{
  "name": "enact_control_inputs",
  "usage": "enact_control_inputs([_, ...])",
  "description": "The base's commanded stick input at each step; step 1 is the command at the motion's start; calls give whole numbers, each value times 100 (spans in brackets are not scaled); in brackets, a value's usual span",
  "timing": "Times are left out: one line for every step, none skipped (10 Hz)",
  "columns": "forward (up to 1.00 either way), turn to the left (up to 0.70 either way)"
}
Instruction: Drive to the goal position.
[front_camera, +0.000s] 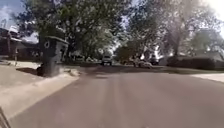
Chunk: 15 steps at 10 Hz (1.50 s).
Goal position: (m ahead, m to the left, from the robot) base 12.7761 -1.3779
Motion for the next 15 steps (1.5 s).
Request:
enact_control_inputs([100, 20])
enact_control_inputs([100, 3])
enact_control_inputs([100, 0])
enact_control_inputs([100, 0])
enact_control_inputs([100, 0])
enact_control_inputs([100, 0])
enact_control_inputs([100, 0])
enact_control_inputs([100, 0])
enact_control_inputs([100, 0])
enact_control_inputs([100, 0])
enact_control_inputs([100, 0])
enact_control_inputs([100, 0])
enact_control_inputs([100, 0])
enact_control_inputs([100, 0])
enact_control_inputs([100, 0])
